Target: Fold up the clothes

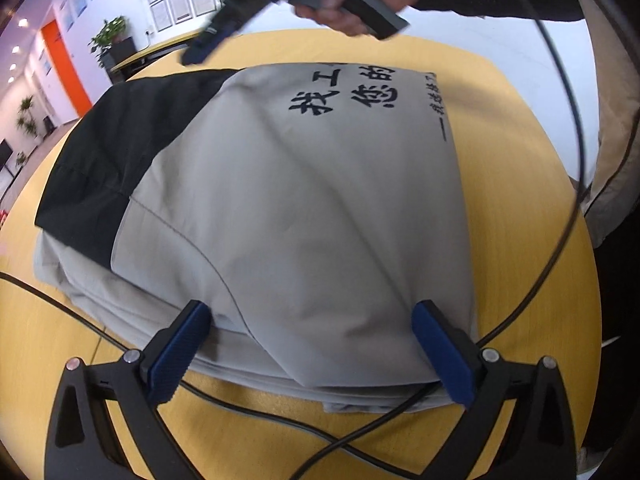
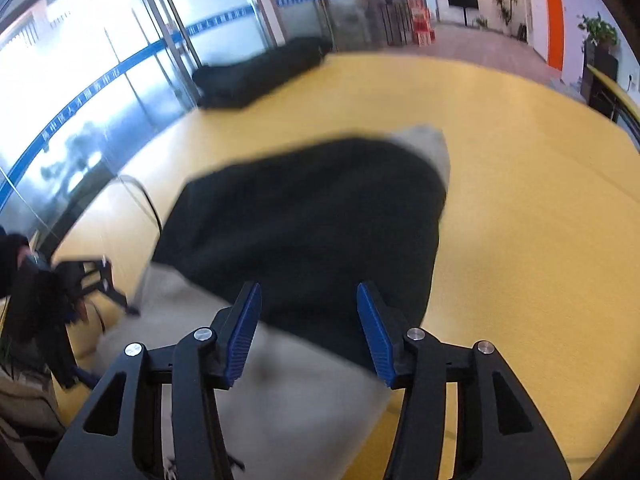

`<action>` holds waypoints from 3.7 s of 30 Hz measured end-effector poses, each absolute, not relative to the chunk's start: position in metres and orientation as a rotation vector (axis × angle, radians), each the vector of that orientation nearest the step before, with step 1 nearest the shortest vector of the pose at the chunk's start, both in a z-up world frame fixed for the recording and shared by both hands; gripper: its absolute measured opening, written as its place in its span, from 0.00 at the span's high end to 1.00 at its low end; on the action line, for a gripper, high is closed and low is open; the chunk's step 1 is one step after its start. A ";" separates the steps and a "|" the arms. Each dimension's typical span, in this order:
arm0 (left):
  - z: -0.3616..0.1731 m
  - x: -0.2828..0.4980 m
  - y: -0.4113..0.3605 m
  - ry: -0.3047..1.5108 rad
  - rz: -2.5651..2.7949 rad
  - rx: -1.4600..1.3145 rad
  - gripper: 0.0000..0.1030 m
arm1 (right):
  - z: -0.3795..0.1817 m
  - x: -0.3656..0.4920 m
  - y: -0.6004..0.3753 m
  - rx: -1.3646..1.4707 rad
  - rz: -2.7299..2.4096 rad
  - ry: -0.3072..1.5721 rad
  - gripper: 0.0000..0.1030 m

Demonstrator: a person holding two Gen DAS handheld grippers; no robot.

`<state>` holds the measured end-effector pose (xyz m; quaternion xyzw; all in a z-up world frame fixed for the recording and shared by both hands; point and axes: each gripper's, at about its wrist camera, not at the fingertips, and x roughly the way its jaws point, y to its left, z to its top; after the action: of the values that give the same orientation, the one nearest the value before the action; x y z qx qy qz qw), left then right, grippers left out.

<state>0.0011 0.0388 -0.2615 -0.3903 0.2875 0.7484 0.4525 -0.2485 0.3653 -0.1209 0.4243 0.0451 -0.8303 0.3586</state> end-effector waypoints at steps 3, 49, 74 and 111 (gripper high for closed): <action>-0.266 -0.001 0.041 0.702 1.853 -0.978 0.00 | -0.122 -0.286 0.356 1.103 -2.170 0.133 0.51; -0.169 0.071 -0.075 -0.211 2.256 -1.664 0.00 | -0.069 -0.078 0.558 1.454 -1.705 -0.094 0.15; -0.283 -0.039 0.007 -0.974 1.945 -1.631 0.00 | -0.192 -0.281 0.426 1.453 -1.577 -0.443 0.15; -0.088 -0.076 -0.225 -0.917 2.215 -1.336 0.73 | 0.000 -0.192 0.131 0.994 -1.992 -0.375 0.87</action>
<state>-0.0758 -0.2246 -0.0876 -0.4771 -0.3276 0.7913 0.1973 -0.1919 0.1306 -0.0002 0.3981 -0.1502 -0.7974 0.4278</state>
